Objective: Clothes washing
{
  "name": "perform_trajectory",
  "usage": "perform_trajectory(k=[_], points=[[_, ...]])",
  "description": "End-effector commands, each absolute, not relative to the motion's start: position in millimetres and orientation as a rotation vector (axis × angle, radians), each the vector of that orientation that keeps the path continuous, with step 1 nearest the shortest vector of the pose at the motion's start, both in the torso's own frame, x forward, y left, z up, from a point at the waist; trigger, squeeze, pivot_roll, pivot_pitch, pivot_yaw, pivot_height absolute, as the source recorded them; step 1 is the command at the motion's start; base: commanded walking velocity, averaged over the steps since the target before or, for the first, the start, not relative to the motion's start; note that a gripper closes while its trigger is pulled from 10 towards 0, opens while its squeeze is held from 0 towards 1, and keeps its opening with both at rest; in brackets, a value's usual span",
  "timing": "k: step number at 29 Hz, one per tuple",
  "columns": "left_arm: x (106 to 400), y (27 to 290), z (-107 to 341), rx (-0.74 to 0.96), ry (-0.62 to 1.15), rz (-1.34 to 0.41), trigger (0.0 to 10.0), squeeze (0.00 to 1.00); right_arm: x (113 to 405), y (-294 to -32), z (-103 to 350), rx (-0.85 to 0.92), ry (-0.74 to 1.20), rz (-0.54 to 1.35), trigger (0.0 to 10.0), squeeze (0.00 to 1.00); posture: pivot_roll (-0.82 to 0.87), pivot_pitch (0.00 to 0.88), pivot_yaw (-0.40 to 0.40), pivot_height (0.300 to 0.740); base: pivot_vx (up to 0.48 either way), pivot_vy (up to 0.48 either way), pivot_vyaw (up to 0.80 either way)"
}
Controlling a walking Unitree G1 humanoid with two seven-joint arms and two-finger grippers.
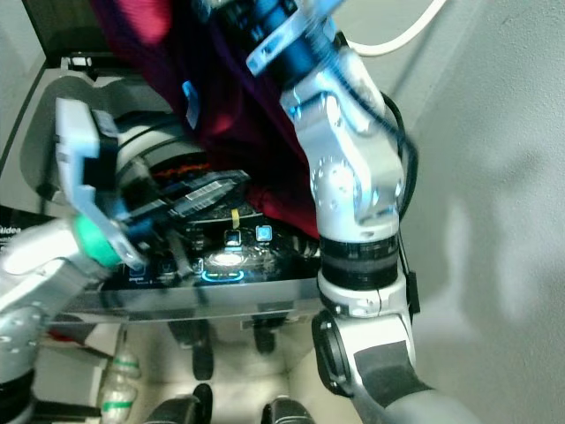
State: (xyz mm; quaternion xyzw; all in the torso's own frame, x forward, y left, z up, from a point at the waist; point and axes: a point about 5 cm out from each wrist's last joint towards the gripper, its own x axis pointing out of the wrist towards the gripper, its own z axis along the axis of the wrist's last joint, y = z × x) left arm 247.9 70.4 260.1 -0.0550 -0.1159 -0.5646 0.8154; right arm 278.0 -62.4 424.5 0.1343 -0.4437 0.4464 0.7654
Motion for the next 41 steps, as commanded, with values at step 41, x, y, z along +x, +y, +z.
perform_trajectory(k=[41], points=[[263.5,137.9,224.6,0.366,-0.373,-0.199,10.0,0.00,330.3,49.5,384.8,0.061,-0.754,0.833,10.0,0.00,0.03,0.097,0.030,0.740,0.000,0.000,0.00]])
